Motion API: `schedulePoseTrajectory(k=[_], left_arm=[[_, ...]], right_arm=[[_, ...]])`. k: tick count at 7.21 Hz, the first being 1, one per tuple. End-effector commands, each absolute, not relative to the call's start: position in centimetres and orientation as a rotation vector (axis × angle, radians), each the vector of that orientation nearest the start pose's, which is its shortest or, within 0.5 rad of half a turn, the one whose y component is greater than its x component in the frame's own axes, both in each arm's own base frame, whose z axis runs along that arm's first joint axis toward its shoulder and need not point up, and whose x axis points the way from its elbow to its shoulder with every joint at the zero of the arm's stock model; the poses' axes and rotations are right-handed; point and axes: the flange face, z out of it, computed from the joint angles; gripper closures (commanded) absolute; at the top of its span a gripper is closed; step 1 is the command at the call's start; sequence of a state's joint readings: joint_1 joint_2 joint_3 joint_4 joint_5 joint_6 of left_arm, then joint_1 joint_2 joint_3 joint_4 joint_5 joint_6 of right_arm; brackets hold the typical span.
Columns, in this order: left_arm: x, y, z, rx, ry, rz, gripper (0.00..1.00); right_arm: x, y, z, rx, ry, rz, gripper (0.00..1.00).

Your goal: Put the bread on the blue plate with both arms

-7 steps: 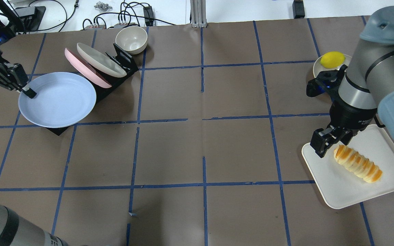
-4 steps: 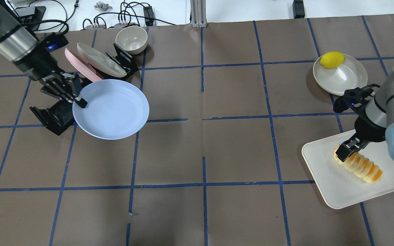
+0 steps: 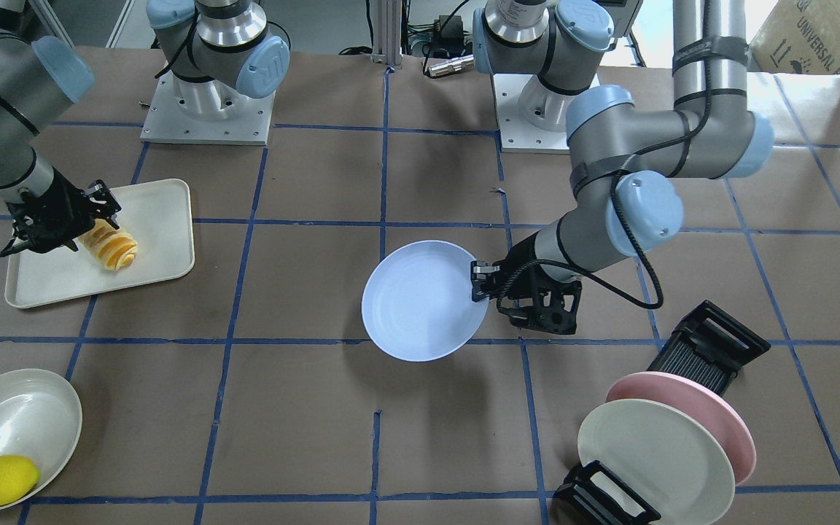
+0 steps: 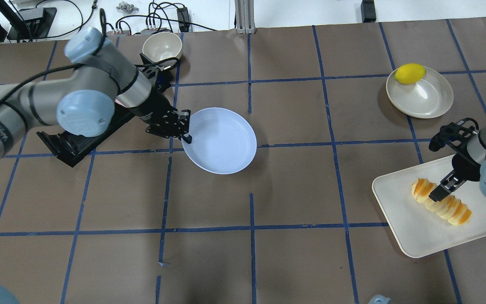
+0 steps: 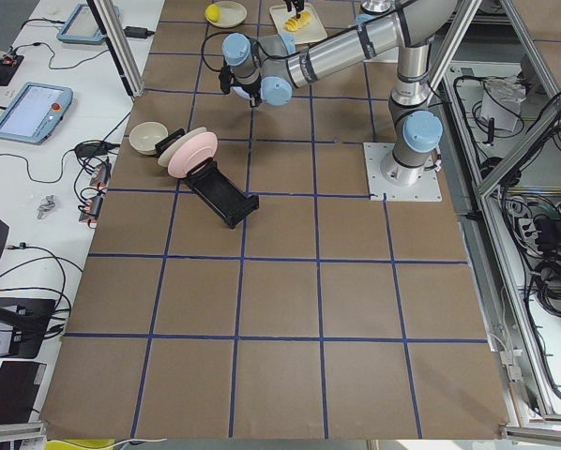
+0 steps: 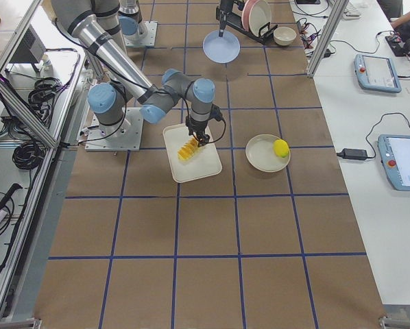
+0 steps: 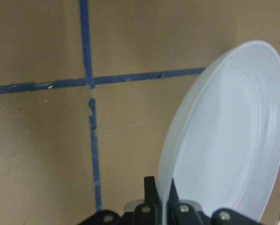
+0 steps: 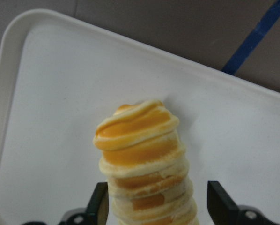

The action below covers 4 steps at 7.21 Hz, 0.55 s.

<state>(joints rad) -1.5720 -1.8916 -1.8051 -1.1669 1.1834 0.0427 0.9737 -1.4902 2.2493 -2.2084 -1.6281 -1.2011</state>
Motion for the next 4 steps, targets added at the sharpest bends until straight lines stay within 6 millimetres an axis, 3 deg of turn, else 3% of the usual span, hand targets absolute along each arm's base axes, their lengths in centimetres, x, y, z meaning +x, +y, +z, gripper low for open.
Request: schedulePoseTrajectory(k=[1,2,3,4], left_arm=[[-20.5,-56.2,20.6,-0.029,3.574,0.271,0.94],[-21.1,-56.0,19.8,-0.126,3.583,0.3,0.86],[-21.7,-56.2,20.1,-0.192,3.578,0.28,0.45],[-22.1,-56.3,20.5,-0.202,3.574,0.26,0.19]], right_arm=[[-12.7,-39.2,18.0,-0.924,2.913,0.187,0.28],[-12.4,-38.8,17.7,-0.91,2.933,0.181,0.5],[-12.6,-38.7,18.0,-0.907,2.949,0.202,0.77],[-12.8,-38.7,18.5,-0.861,2.992,0.245,0.87]])
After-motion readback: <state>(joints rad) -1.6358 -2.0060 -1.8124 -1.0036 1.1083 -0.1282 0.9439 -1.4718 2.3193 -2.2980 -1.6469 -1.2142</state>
